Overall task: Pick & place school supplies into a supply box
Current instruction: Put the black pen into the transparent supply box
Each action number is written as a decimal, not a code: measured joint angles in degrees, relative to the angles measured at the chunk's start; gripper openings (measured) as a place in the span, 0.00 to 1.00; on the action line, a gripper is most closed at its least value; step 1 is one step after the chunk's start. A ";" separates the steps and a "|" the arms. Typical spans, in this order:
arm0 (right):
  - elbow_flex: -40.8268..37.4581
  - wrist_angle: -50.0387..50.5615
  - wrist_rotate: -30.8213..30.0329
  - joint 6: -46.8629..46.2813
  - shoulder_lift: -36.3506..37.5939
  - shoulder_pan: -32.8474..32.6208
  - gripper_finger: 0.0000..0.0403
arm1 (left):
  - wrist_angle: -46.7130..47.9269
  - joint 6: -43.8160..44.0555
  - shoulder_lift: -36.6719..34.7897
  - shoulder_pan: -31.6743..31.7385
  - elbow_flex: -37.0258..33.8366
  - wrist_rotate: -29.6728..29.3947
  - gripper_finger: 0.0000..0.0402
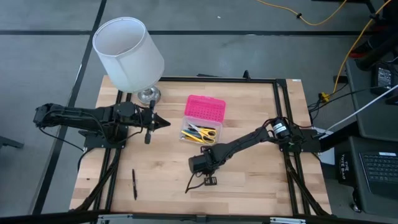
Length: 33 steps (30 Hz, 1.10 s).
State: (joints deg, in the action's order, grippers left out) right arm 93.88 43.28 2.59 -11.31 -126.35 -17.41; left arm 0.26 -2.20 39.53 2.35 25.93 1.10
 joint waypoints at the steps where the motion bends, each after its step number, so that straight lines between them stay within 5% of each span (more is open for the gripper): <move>1: -0.09 0.55 -0.10 1.17 0.40 0.54 0.09 | 0.00 0.02 0.00 0.00 0.00 0.00 0.01; 20: -0.21 -5.73 5.55 14.94 12.28 10.37 0.07 | -0.03 -0.02 -0.01 0.00 0.00 0.00 0.01; 33: -16.03 -25.04 7.69 16.21 19.76 12.52 0.07 | 0.00 -0.03 0.00 0.00 0.00 0.00 0.01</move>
State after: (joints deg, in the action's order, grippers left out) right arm 77.85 18.24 10.28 4.90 -106.59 -4.89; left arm 0.26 -2.23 39.53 2.35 25.93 1.10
